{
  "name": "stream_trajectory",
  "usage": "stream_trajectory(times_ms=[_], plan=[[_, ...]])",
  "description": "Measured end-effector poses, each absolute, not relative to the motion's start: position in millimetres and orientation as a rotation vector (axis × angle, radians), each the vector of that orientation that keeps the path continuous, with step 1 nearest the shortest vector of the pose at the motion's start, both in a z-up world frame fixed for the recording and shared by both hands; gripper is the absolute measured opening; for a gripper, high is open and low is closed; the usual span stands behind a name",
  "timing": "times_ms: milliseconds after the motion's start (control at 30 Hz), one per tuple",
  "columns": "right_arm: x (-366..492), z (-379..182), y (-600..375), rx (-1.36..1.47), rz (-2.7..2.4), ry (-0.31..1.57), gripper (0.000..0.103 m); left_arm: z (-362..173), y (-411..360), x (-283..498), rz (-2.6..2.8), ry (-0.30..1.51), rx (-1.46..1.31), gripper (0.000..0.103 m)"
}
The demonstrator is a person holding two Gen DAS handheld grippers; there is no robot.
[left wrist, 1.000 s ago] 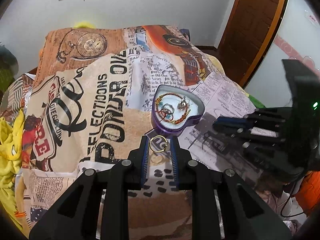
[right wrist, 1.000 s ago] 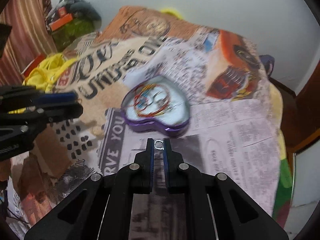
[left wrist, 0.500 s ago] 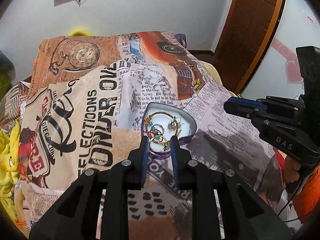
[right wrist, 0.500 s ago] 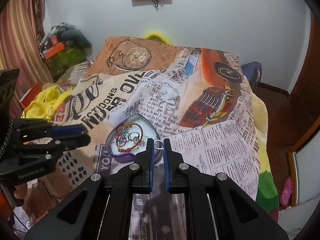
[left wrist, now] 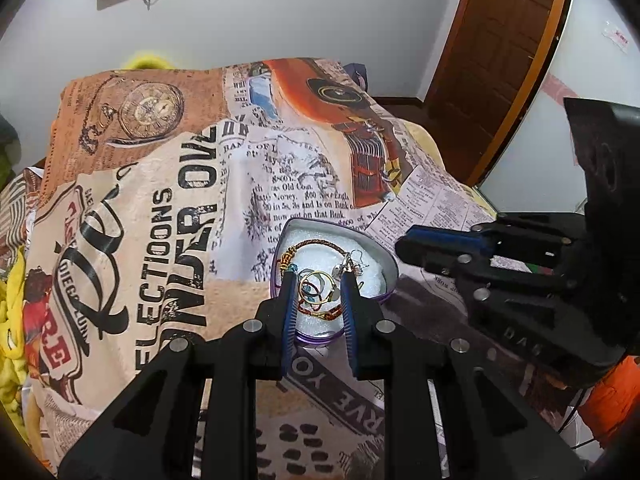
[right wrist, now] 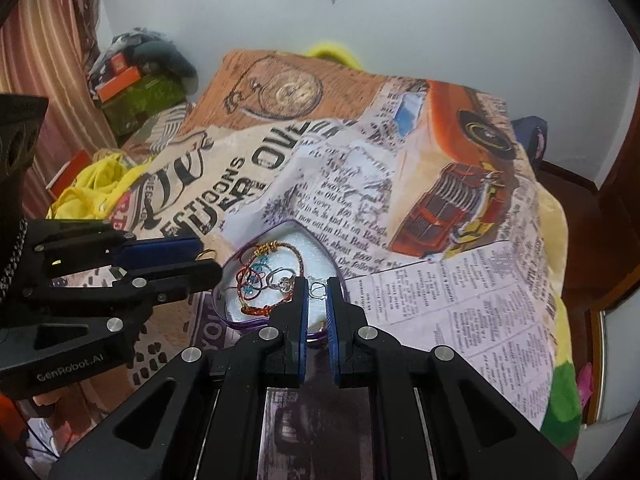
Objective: Organize jewelry
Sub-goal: 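Release the gold ring into the tin with the left tool while the right tool releases the small ring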
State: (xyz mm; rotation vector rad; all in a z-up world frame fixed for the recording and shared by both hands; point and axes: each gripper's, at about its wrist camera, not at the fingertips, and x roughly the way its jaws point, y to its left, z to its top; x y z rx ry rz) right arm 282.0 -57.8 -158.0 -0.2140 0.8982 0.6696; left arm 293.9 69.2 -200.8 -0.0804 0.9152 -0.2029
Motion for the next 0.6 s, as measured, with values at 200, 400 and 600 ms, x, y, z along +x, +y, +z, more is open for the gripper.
stream_trajectory(times_ms=[200,400,600], plan=[[290,-175,-51,-0.235,0.674,0.95,0.007,-213,69,302,-0.212,0.938,-0.09,0.02],[295,-187,-48,-0.248,0.677,0.991,0.007,-223,70,308,-0.223,0.961,-0.099,0.02],[293,-188,-46,-0.263,0.688,0.993,0.007,-229,69,310,-0.227,0.976,-0.101,0.02]])
